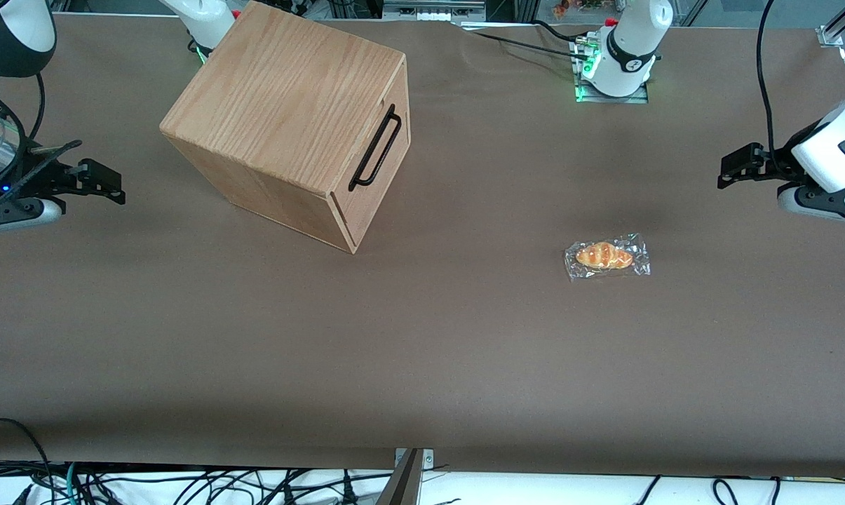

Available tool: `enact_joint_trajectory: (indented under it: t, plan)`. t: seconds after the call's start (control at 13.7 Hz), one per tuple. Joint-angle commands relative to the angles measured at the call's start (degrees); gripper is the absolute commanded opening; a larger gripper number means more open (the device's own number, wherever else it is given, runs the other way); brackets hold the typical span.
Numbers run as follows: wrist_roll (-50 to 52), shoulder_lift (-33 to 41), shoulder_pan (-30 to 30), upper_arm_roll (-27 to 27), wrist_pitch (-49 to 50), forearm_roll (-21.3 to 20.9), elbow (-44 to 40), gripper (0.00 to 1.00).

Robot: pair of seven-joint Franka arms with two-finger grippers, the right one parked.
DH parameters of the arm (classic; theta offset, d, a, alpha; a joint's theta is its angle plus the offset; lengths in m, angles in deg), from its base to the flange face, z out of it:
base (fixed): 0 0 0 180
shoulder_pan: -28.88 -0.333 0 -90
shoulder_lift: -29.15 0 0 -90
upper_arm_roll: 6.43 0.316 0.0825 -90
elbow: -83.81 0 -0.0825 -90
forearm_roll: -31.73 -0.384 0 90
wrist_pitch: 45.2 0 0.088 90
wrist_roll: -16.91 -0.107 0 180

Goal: Open top drawer with left arm

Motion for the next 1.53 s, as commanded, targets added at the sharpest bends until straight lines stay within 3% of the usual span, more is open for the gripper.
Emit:
enact_joint_trajectory:
  t: [0.0,0.15,0.36,0.58,0.8,1.09,1.46]
  plan:
    - [1.53,-2.0,-0.28,-0.03,0.79,6.56,0.08,1.0]
    - [5.57,-3.93,0.77,-0.38,1.15,11.86,0.17,1.0]
    - [5.77,-9.46,3.31,-6.07,1.06,14.95,0.08,1.0]
    - [5.76,-13.87,4.81,-11.53,0.19,21.45,-0.09,1.0]
    - [7.6,-15.27,11.9,-12.42,-6.65,26.37,-0.09,1.0]
    - [16.47,-17.91,22.37,-12.51,-19.82,27.17,-0.09,1.0]
    - [24.74,-21.08,30.73,-12.42,-31.97,27.97,-0.09,1.0]
